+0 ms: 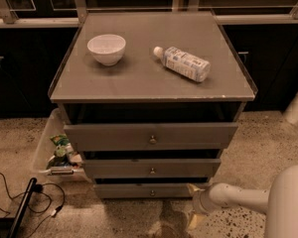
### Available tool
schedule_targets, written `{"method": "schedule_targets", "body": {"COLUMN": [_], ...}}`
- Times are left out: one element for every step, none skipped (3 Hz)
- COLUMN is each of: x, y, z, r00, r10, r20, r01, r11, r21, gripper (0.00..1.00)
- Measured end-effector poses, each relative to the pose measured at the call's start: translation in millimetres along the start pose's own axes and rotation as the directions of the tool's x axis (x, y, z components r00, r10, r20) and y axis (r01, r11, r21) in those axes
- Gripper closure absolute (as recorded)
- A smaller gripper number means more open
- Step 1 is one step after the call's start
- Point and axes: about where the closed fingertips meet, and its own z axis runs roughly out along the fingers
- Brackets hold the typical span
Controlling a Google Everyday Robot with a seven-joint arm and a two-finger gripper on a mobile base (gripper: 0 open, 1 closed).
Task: Open bottom drawer
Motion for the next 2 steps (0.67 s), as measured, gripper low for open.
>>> {"method": "schedule_targets", "body": {"x": [16.0,26.3], "y": [-20.5,-39.6], "z": [19.1,32.4], "r00": [0.997,0.992], "r10": [-0.079,-0.123], "r20": [-0.002,0.041], "r01": [0.079,0.113], "r11": [0.9915,0.9768], "r21": [0.104,0.181], "gripper": [0.00,0.00]}}
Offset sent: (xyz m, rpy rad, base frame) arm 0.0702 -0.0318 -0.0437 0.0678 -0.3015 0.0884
